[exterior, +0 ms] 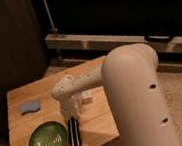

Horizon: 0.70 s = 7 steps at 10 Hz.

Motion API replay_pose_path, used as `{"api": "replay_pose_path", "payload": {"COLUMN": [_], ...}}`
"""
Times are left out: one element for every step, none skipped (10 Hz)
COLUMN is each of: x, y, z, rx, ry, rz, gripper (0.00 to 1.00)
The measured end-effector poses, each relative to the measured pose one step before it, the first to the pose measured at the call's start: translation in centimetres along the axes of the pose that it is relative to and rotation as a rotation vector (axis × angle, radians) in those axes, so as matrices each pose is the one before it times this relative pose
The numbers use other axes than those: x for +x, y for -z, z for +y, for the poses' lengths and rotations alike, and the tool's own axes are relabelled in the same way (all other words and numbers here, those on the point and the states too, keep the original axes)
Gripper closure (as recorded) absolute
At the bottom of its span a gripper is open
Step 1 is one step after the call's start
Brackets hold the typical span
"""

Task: Place the eraser on the white sponge

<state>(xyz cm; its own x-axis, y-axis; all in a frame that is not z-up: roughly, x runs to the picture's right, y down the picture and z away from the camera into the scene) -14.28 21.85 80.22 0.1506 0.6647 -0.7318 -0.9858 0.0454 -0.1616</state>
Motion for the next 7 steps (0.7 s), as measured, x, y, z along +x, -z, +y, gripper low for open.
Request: {"api": "replay_pose_path", "payload": {"x": [-0.061,-0.072,-0.402,-0.218,-1.163,-1.075,-1.198], "y": [1.809,2.712,2.457,1.908,3.188,1.248,0.925], "z": [0.286,0.483,0.822,0.709,2.257,1.379,1.441], "rx": [-0.00367,-0.00068,-0.01127,0.00313,-0.00682,-0.00273,-0.00455], "ry": [0.00933,0.01862,0.01687,0.02190,0.04564,0.02411,0.02175], "rz": [-0.01500,-0.01423,-0.01925,-0.00696,-0.02110,-0.01064,-0.00487], "gripper": [0.91,0.91,0.91,0.91,0.91,0.91,0.91]}}
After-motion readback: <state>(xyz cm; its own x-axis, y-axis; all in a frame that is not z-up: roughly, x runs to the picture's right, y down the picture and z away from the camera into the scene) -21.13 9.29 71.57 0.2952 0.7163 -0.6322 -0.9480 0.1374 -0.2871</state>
